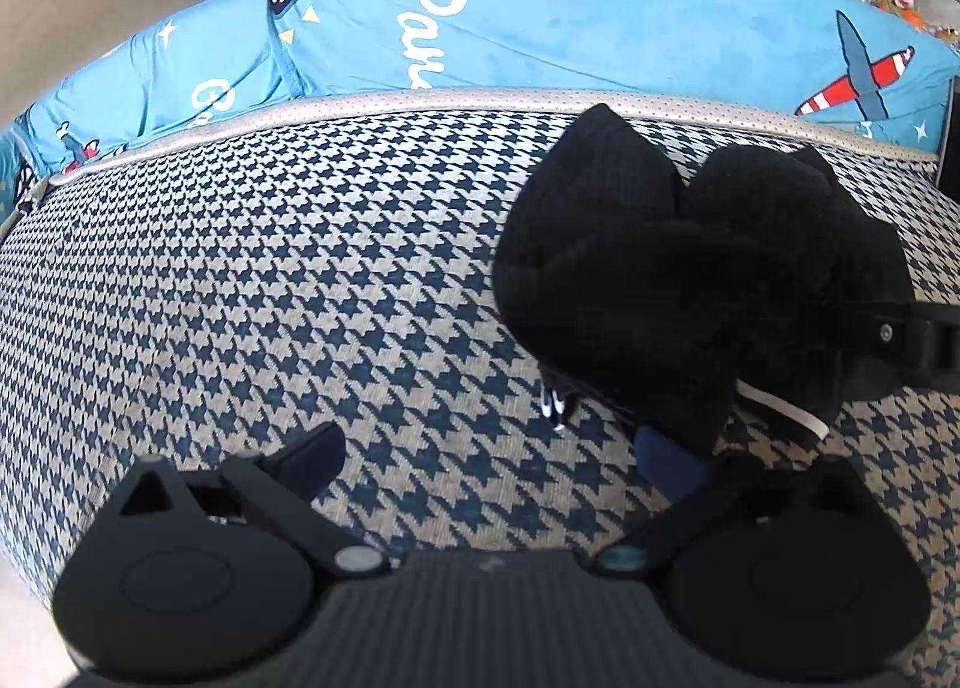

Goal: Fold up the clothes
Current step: 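Push the right tool onto the garment edge and close its fingers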

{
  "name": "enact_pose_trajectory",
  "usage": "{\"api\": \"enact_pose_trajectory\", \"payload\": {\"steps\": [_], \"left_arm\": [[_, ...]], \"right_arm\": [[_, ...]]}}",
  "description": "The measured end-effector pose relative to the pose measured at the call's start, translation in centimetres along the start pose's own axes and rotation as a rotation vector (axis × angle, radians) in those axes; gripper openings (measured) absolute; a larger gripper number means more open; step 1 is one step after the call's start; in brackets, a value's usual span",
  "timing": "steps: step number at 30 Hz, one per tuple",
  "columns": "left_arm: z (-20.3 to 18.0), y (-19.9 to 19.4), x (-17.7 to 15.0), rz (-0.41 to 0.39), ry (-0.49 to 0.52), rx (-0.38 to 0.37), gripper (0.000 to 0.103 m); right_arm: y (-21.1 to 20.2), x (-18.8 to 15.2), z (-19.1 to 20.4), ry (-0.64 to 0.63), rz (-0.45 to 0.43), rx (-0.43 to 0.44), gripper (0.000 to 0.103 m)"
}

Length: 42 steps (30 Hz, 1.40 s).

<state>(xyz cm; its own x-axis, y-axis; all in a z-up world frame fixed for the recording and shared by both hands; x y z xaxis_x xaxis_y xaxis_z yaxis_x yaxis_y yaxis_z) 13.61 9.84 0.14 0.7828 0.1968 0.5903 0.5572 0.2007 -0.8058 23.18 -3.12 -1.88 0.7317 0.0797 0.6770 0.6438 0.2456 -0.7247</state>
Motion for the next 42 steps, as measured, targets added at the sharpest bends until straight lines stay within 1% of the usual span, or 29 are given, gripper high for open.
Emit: {"api": "enact_pose_trajectory", "payload": {"steps": [6, 9, 10, 11, 12, 14, 15, 17, 18, 20, 22, 25, 28, 33, 36, 39, 42], "left_arm": [[1.9, 0.3, 0.3, 0.011, -0.08, 0.024, 0.103], [2.4, 0.4, 0.4, 0.018, -0.103, 0.032, 0.103], [2.5, 0.5, 0.5, 0.02, -0.11, 0.032, 0.103], [2.6, 0.5, 0.5, 0.021, -0.117, 0.032, 0.103], [2.6, 0.5, 0.5, 0.022, -0.121, 0.033, 0.103], [2.7, 0.5, 0.5, 0.024, -0.126, 0.038, 0.103], [2.8, 0.6, 0.5, 0.025, -0.129, 0.039, 0.103], [2.9, 0.6, 0.5, 0.027, -0.136, 0.042, 0.103], [3.0, 0.7, 0.6, 0.028, -0.139, 0.042, 0.103], [3.0, 0.6, 0.6, 0.026, -0.148, 0.042, 0.103], [3.1, 0.6, 0.8, 0.02, -0.155, 0.042, 0.103], [3.0, 0.5, 1.0, 0.015, -0.163, 0.036, 0.103], [2.6, 0.5, 1.0, 0.014, -0.16, 0.029, 0.103], [1.5, 0.8, 1.1, 0.017, -0.148, 0.02, 0.103], [0.7, 0.9, 1.0, 0.019, -0.141, 0.012, 0.103], [-0.4, 1.2, 0.8, 0.023, -0.127, 0.003, 0.103], [-1.6, 1.6, 0.8, 0.025, -0.107, -0.017, 0.103]], "right_arm": [[1.0, 0.6, 1.6, 0.021, -0.02, 0.047, 0.103], [1.7, 0.7, 2.6, 0.007, -0.032, 0.036, 0.103], [1.9, 0.7, 2.9, -0.005, -0.04, 0.021, 0.1], [2.1, 0.7, 3.2, -0.016, -0.047, 0.011, 0.094], [2.3, 0.7, 3.4, -0.021, -0.055, 0.002, 0.089], [2.6, 0.7, 3.5, -0.006, -0.064, 0.001, 0.065], [2.7, 0.7, 3.4, 0.007, -0.064, 0.006, 0.061], [2.6, 0.7, 3.3, 0.015, -0.074, 0.009, 0.049], [2.4, 0.7, 3.3, 0.012, -0.081, 0.01, 0.046], [1.9, 0.8, 3.2, 0.015, -0.097, 0.013, 0.033], [1.4, 0.8, 2.7, 0.028, -0.106, 0.02, 0.028], [0.7, 0.8, 1.5, 0.067, -0.107, 0.024, 0.025], [-0.1, 0.8, -0.1, 0.105, -0.097, 0.039, 0.024], [-0.8, 0.3, -2.8, 0.154, -0.047, 0.06, 0.024], [-1.1, -0.3, -3.9, 0.12, -0.01, 0.043, 0.024], [-1.3, -1.3, -4.9, 0.098, 0.039, 0.025, 0.027], [-1.9, -1.9, -5.8, 0.075, 0.049, 0.013, 0.029]]}}
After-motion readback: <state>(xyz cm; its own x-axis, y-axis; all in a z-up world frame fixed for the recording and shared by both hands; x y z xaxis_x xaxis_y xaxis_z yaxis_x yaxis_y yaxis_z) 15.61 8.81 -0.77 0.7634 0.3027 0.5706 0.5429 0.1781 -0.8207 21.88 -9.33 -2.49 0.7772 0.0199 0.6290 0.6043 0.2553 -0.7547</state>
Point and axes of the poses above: each gripper's, at about its wrist camera, not at the fingertips, and y roughly the way its jaws point, z to its left, x to its top, the point moved 4 cm from there along y, roughly the way its jaws point, and after that the axes turned 1 degree about -x, right-handed, at the moved point
